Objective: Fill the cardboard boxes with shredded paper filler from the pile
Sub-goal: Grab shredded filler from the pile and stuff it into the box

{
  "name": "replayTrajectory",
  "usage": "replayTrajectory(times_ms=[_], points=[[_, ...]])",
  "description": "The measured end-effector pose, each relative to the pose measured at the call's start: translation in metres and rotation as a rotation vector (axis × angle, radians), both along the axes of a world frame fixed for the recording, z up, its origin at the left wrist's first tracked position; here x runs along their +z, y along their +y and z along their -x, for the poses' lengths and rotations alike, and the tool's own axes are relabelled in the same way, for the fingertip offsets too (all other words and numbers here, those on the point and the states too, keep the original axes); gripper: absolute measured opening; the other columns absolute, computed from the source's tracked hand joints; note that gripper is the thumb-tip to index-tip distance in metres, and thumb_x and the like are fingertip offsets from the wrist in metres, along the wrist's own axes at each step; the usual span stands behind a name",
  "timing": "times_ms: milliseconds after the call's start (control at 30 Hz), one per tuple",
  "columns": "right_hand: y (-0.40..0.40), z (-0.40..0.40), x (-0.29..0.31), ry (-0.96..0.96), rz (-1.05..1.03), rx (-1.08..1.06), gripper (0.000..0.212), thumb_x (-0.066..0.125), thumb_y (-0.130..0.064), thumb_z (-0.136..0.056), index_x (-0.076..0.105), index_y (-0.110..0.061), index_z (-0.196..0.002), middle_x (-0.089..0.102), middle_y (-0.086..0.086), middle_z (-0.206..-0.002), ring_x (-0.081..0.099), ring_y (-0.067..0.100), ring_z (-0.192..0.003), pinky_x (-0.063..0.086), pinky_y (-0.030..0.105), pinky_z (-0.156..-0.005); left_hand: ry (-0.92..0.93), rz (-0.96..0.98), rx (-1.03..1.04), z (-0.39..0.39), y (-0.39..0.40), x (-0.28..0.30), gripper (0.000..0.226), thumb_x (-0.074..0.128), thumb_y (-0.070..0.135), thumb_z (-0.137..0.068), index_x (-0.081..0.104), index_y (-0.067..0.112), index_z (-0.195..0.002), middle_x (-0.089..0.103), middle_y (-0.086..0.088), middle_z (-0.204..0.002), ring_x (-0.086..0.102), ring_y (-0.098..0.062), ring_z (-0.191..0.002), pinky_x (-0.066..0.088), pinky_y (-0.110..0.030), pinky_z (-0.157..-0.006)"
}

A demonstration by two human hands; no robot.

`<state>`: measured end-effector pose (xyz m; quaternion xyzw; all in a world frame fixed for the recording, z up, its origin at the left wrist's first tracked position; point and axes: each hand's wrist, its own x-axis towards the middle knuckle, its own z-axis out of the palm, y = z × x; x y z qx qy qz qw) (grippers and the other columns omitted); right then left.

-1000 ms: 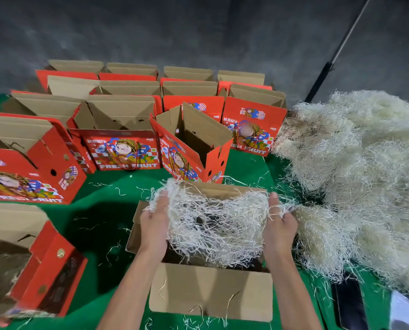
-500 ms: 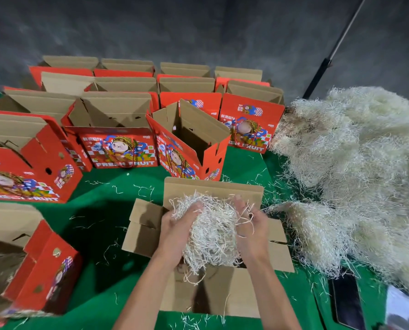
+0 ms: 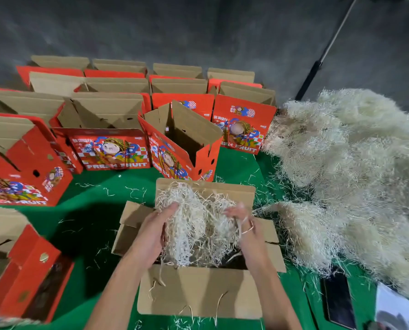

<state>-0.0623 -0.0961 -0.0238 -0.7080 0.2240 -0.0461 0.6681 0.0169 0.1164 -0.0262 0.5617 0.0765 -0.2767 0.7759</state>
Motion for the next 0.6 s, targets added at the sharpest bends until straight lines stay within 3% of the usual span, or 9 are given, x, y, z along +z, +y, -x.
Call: replayTrajectory(times_ms=[100, 200, 267, 333, 367, 433, 467, 533, 600], points=[[0.026, -0.004, 0.001, -0.005, 0.026, 0.161, 0.029, 0.052, -0.079, -0.083, 0.053, -0.064, -0.108, 0.064, -0.038, -0.096, 0.06, -0.017, -0.089, 0.049, 0.021, -0.082, 0.029, 0.048, 0.01, 0.007, -0.01, -0.008, 0.129, 0.096, 0.051, -0.049, 0.027, 0.022, -0.153, 0.049, -0.002, -0.146, 0.043, -0.017, -0.134, 0.031, -0.049, -0.115], [0.044, -0.012, 0.002, -0.156, 0.123, 0.148, 0.032, 0.061, -0.055, -0.091, 0.07, -0.027, -0.106, 0.073, -0.004, -0.087, 0.064, 0.005, -0.072, 0.054, 0.028, -0.067, 0.01, -0.024, 0.019, 0.021, -0.026, -0.01, 0.118, 0.095, 0.048, -0.055, 0.029, 0.029, -0.151, 0.045, 0.0, -0.149, 0.048, -0.01, -0.122, 0.03, -0.036, -0.107], [0.035, -0.009, 0.003, -0.144, 0.123, 0.126, 0.028, 0.062, -0.049, -0.091, 0.073, -0.025, -0.1, 0.073, -0.007, -0.079, 0.064, 0.01, -0.064, 0.055, 0.026, -0.061, 0.051, -0.047, 0.117, 0.018, -0.017, -0.01, 0.11, 0.094, 0.045, -0.058, 0.033, 0.027, -0.148, 0.05, 0.004, -0.141, 0.051, -0.007, -0.112, 0.031, -0.036, -0.105], [0.014, -0.003, 0.002, -0.086, 0.093, 0.05, 0.019, 0.06, -0.049, -0.091, 0.068, -0.031, -0.091, 0.068, -0.023, -0.072, 0.061, -0.001, -0.057, 0.044, 0.009, -0.052, 0.048, -0.069, 0.203, 0.008, 0.007, -0.009, 0.103, 0.093, 0.052, -0.057, 0.042, 0.025, -0.142, 0.061, 0.002, -0.132, 0.056, -0.007, -0.114, 0.037, -0.039, -0.109], [0.002, 0.0, 0.002, -0.064, 0.069, -0.014, 0.014, 0.06, -0.05, -0.092, 0.064, -0.037, -0.092, 0.067, -0.03, -0.074, 0.061, -0.008, -0.06, 0.041, 0.004, -0.05, 0.018, -0.099, 0.194, 0.003, 0.017, -0.01, 0.095, 0.09, 0.06, -0.057, 0.05, 0.025, -0.136, 0.065, 0.005, -0.127, 0.06, -0.004, -0.109, 0.047, -0.038, -0.103], [-0.012, 0.002, 0.004, -0.09, -0.007, -0.108, 0.014, 0.061, -0.049, -0.093, 0.067, -0.04, -0.103, 0.072, -0.025, -0.092, 0.066, -0.009, -0.074, 0.044, 0.004, -0.057, -0.02, -0.083, 0.107, -0.003, 0.024, -0.013, 0.085, 0.082, 0.069, -0.061, 0.058, 0.024, -0.128, 0.066, -0.002, -0.125, 0.066, -0.008, -0.101, 0.056, -0.039, -0.091], [-0.013, 0.0, 0.005, -0.125, -0.062, -0.105, 0.019, 0.062, -0.045, -0.094, 0.07, -0.036, -0.109, 0.073, -0.017, -0.103, 0.069, -0.003, -0.087, 0.048, 0.007, -0.069, -0.02, -0.092, 0.042, -0.002, 0.019, -0.014, 0.087, 0.08, 0.071, -0.062, 0.055, 0.027, -0.133, 0.061, -0.002, -0.133, 0.065, -0.013, -0.106, 0.055, -0.042, -0.093], [-0.001, -0.003, 0.006, -0.172, -0.177, -0.037, 0.019, 0.065, -0.041, -0.093, 0.073, -0.032, -0.109, 0.072, -0.009, -0.115, 0.066, 0.007, -0.109, 0.048, 0.027, -0.091, -0.008, -0.197, -0.115, 0.007, -0.002, -0.016, 0.099, 0.078, 0.078, -0.059, 0.037, 0.045, -0.143, 0.048, 0.017, -0.141, 0.056, -0.006, -0.113, 0.045, -0.042, -0.106], [0.016, -0.005, 0.008, -0.183, -0.213, 0.013, 0.016, 0.07, -0.045, -0.089, 0.073, -0.032, -0.099, 0.071, -0.007, -0.114, 0.064, 0.013, -0.109, 0.044, 0.037, -0.092, -0.018, -0.281, -0.169, 0.016, -0.022, -0.021, 0.114, 0.08, 0.079, -0.052, 0.026, 0.048, -0.147, 0.042, 0.027, -0.139, 0.049, 0.003, -0.114, 0.04, -0.03, -0.103]])
